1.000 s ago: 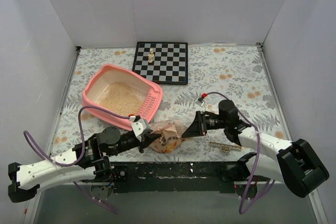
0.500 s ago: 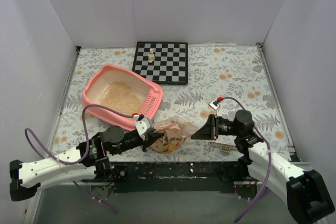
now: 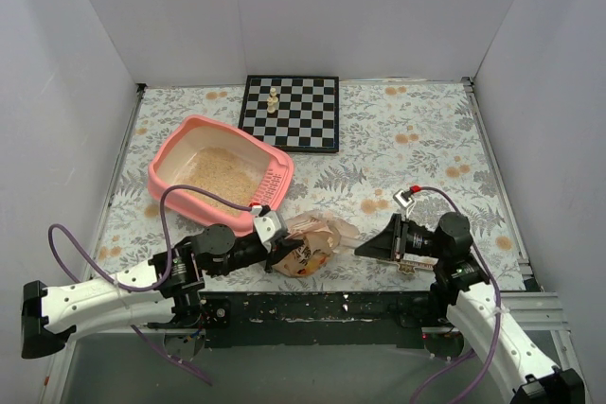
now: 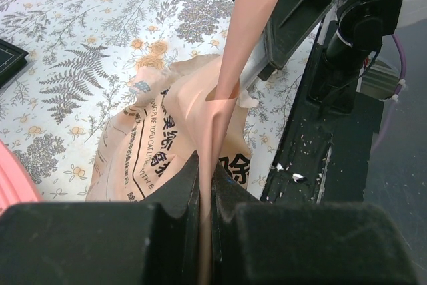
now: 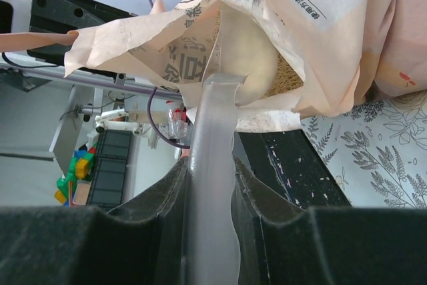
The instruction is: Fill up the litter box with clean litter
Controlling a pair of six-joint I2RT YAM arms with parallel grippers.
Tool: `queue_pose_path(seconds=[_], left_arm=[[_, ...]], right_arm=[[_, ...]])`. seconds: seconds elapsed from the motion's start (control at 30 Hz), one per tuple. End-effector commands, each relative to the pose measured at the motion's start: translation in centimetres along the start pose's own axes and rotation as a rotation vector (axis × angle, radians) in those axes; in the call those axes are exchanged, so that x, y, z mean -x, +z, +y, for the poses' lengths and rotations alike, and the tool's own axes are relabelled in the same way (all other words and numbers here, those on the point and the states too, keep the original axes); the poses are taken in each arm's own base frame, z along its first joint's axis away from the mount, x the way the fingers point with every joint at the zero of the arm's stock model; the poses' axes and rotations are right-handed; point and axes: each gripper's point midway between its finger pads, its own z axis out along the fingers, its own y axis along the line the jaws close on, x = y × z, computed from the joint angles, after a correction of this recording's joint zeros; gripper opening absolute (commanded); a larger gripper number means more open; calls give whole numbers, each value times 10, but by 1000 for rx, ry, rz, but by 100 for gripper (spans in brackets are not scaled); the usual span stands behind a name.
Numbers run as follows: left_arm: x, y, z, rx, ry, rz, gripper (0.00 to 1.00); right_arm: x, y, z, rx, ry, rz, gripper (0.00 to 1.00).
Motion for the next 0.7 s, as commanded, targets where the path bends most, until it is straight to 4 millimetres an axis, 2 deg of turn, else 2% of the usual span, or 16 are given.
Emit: queue_pose_path(seconds=[0.0, 0.07, 0.4, 0.67], left_arm=[[9, 4, -4, -19, -7, -40, 0], [15, 4, -3, -13, -8, -66, 0], [10, 4, 3, 15, -2, -64, 0], [10, 5, 0, 1, -8, -64, 0]], right_arm=[[3, -4, 1, -15, 58, -54, 1], [5, -6, 3, -23, 76, -78, 1], [11, -16, 10, -106, 122, -189, 1], [13, -25, 26, -97, 132, -264, 1]])
